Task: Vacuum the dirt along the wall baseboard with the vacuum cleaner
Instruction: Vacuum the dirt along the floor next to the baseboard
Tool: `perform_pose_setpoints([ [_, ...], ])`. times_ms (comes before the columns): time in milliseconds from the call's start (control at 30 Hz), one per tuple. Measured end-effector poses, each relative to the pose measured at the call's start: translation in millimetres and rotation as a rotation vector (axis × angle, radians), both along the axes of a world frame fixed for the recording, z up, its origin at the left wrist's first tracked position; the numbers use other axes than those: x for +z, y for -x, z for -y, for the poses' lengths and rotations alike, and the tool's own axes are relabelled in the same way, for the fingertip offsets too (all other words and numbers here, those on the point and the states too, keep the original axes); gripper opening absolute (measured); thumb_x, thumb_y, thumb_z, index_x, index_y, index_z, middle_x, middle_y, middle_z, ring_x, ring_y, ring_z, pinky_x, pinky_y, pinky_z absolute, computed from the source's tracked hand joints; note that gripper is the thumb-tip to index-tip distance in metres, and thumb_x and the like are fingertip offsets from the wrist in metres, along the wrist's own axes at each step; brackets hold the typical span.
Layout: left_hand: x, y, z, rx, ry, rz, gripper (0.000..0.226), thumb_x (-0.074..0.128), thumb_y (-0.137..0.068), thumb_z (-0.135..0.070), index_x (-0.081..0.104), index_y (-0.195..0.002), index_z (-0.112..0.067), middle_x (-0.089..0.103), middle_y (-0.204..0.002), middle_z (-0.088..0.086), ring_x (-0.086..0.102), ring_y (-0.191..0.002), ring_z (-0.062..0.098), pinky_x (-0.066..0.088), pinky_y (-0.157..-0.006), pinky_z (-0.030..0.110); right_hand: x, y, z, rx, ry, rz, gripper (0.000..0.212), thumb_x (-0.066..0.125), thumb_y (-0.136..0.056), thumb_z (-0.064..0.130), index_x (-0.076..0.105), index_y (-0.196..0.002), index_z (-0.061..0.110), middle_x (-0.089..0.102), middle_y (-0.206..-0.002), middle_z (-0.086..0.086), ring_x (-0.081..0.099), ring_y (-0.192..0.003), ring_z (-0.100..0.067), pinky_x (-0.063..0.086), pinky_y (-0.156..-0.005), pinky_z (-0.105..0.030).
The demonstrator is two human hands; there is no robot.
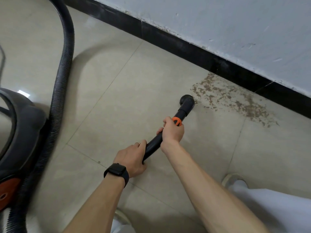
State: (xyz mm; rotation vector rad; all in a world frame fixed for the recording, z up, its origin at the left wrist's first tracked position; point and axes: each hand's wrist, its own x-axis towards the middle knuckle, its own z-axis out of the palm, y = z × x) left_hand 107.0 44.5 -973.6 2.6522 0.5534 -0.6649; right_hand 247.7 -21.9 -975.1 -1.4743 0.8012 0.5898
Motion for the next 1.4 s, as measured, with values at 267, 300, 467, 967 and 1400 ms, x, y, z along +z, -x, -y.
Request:
perform_pose_setpoints([
  [267,1,-19,4,-0.024,-0.040,0.031,0.039,0.059,-0.078,-0.027,0.029,-0.102,-0.025,0.054,-0.096,-0.003,0.057,-0.084,0.024,0.039,-0.057,0.033,1,-17,2,-0.058,-0.071,0.025,0.020,0.061,-0.074,0.007,0.053,-0.093,0.009,0.053,-0.063,0.000,0.043,-0.035,-0.016,0.043,-0.043,-0.025],
  [300,1,-22,4,-0.028,-0.047,0.033,0.039,0.059,-0.078,-0.026,0.030,-0.104,-0.024,0.055,-0.097,-0.002,0.057,-0.085,0.025,0.038,-0.057,0.033,0,-20,3,-0.062,-0.081,0.024,0.019,0.061,-0.074,0.007,0.053,-0.092,0.010,0.053,-0.065,0.000,0.042,-0.036,-0.016,0.043,-0.043,-0.025],
  [467,1,-37,7,-0.031,-0.069,0.045,0.040,0.060,-0.079,-0.023,0.033,-0.109,-0.023,0.055,-0.100,-0.001,0.057,-0.085,0.025,0.036,-0.057,0.033,-2,-34,5,-0.075,-0.121,0.018,0.018,0.061,-0.075,0.006,0.052,-0.090,0.011,0.052,-0.054,0.005,0.041,-0.039,-0.016,0.043,-0.044,-0.025],
  [967,-2,-88,12,-0.005,-0.068,0.102,0.042,0.060,-0.079,-0.019,0.034,-0.111,-0.021,0.055,-0.101,0.000,0.057,-0.087,0.026,0.030,-0.053,0.033,-2,-89,7,-0.080,-0.128,0.040,0.015,0.059,-0.079,0.001,0.047,-0.082,0.010,0.048,-0.054,0.003,0.038,-0.037,-0.015,0.039,-0.043,-0.023],
  [1400,-7,-148,30,0.002,-0.057,0.156,0.044,0.063,-0.080,-0.020,0.034,-0.114,-0.020,0.056,-0.105,0.002,0.059,-0.089,0.028,0.027,-0.055,0.033,-1,-149,22,-0.067,-0.103,0.069,0.017,0.059,-0.076,0.000,0.047,-0.077,0.012,0.048,-0.055,0.003,0.038,-0.038,-0.012,0.040,-0.045,-0.024],
])
